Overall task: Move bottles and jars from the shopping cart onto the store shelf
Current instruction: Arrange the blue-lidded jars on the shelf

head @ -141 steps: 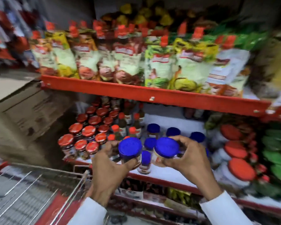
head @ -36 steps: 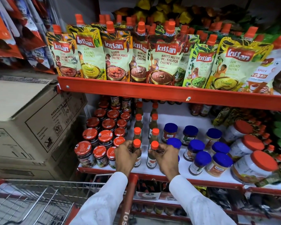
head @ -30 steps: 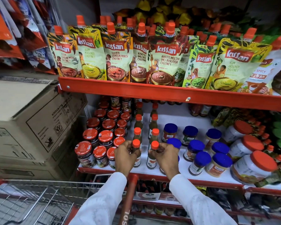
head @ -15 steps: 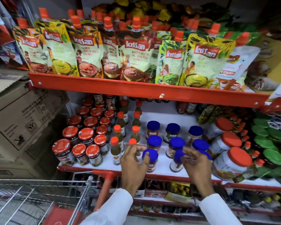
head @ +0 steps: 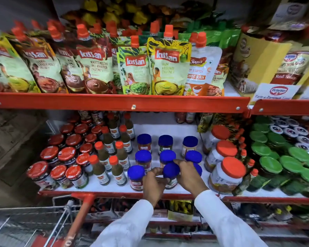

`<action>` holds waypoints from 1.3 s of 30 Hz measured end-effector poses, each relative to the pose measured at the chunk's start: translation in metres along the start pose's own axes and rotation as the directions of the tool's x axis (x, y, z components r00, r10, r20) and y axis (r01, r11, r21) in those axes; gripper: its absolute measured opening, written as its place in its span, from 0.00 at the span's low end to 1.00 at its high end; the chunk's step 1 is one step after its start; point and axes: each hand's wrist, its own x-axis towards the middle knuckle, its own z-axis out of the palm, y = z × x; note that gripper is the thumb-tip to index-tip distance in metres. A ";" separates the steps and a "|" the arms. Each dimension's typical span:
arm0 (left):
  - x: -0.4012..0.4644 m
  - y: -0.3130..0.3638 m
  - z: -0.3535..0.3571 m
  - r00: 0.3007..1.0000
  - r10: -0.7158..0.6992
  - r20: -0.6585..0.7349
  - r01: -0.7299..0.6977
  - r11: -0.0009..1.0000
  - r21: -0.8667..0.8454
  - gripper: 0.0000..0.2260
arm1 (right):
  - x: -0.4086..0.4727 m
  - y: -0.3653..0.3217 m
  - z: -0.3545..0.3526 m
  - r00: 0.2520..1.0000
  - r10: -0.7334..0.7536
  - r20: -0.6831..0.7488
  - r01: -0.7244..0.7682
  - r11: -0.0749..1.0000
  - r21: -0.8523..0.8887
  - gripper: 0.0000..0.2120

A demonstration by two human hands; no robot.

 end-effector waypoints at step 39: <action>0.006 0.049 0.053 0.898 0.352 0.264 -0.437 0.638 0.635 0.17 | -0.036 0.075 -0.024 0.958 0.223 -0.180 -0.150 0.926 0.347 0.22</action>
